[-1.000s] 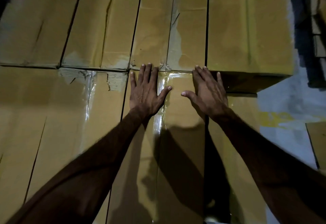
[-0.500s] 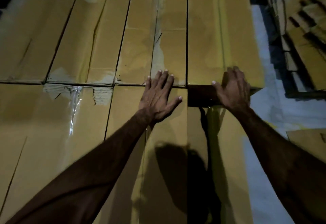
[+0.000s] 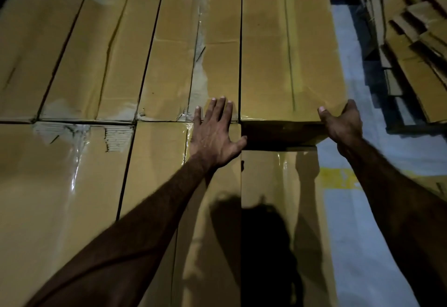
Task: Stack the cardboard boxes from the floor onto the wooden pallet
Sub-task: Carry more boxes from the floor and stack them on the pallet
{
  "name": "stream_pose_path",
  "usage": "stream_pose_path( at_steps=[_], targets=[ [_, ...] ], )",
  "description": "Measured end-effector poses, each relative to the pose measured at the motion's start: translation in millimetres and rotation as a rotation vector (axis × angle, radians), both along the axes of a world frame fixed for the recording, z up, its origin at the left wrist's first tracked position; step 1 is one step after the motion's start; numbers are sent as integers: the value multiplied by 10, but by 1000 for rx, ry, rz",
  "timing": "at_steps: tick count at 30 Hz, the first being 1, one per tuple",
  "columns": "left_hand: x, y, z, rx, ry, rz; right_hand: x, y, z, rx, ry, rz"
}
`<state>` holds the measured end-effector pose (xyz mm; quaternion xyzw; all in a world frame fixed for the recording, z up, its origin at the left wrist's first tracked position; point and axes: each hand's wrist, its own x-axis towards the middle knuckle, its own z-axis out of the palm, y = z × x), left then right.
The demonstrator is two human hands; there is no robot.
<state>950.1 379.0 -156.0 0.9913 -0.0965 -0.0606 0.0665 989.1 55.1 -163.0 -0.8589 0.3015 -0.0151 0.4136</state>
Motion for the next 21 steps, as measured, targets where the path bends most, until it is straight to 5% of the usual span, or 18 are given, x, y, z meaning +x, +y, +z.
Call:
stream_pose_path(
  at_steps=[21],
  targets=[
    [18, -38, -46, 14, -22, -16, 6, 41, 21, -106, 86, 65]
  ],
)
